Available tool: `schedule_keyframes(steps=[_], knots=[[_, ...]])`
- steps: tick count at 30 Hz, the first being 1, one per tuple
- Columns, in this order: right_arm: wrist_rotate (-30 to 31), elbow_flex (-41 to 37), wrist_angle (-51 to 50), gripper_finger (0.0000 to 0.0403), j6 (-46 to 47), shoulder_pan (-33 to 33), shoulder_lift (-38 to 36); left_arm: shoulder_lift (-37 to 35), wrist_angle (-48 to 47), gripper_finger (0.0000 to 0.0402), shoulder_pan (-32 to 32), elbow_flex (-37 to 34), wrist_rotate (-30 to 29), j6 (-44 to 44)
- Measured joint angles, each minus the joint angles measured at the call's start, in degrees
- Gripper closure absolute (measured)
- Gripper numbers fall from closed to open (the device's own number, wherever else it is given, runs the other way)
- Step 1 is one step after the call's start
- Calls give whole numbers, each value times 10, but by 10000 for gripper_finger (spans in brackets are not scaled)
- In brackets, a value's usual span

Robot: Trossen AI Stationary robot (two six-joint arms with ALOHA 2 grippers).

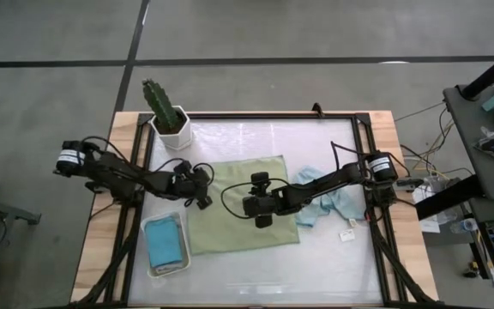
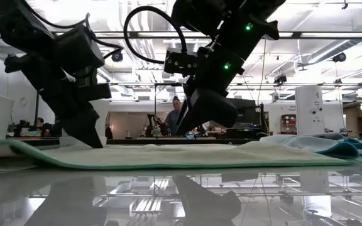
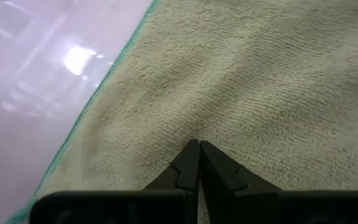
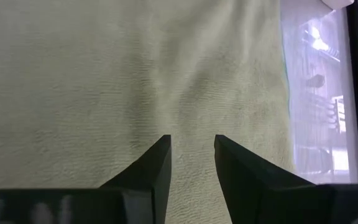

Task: Fold microfiber towels
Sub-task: Fold the green microfiber towel

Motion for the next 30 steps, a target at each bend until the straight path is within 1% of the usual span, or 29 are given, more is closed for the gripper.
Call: schedule_keyframes(steps=[4, 8, 11, 13, 17, 22, 27, 29, 30], knots=[[0, 0, 0, 294, -1, 0, 0, -10, 22, 402, 6, -1, -17, 8], [1, 0, -14, 292, -7, 0, -5, -49, 17, 402, 5, 1, -6, 19], [1, -1, -31, 292, -7, 0, -21, -87, 17, 402, 0, 11, 21, 27], [1, -2, -42, 292, -3, 0, -36, -107, 16, 402, -9, 19, 35, 32], [-1, -24, -41, 293, 8, 2, -72, -129, 20, 402, -37, 47, 36, 35], [-2, -78, -31, 299, 40, 11, -132, -125, 22, 402, -87, 95, 37, 36], [-2, -151, 24, 303, 40, 32, -202, -102, 23, 402, -138, 150, 39, 32], [-3, -177, 48, 303, 39, 39, -231, -88, 14, 402, -158, 176, 61, 31], [-3, -188, 54, 302, 41, 42, -246, -77, 11, 402, -167, 195, 83, 29]])
